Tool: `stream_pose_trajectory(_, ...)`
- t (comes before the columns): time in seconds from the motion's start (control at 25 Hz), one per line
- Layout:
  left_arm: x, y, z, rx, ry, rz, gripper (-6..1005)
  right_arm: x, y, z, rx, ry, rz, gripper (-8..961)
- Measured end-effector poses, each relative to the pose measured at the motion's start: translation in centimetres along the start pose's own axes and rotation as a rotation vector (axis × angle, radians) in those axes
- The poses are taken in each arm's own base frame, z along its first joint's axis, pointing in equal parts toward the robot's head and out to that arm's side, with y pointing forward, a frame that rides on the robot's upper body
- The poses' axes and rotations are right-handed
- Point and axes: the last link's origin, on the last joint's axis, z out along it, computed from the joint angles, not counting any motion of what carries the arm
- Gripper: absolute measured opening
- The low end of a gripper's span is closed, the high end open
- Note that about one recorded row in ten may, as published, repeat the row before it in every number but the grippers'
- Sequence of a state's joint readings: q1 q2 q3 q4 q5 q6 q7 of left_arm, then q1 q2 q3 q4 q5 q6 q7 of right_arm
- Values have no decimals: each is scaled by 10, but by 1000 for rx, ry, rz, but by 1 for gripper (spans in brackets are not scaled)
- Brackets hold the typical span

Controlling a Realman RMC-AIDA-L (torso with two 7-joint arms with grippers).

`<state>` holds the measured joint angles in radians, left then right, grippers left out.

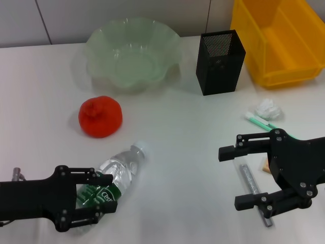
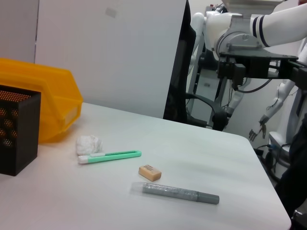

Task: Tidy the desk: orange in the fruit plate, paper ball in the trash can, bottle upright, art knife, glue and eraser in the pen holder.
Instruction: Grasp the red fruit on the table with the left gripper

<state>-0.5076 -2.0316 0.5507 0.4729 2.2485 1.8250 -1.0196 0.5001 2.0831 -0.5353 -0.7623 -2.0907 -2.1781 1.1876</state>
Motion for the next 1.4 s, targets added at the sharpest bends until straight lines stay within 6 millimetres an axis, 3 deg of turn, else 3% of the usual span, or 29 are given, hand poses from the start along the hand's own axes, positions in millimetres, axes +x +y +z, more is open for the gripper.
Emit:
stream_pose_trajectory(0.88, 7, -8, -9, 15, -37, 2, 526, -1, -9, 7, 11, -9, 0, 762)
stream_pose_trajectory(1.2, 31, -42, -1, 174, -46, -47, 522, 3, -12, -13, 145, 10, 60, 762)
stream_pose_trajectory(1.4, 46, -54, 0, 190, -63, -12, 521, 13, -10, -26, 206, 151, 250, 762)
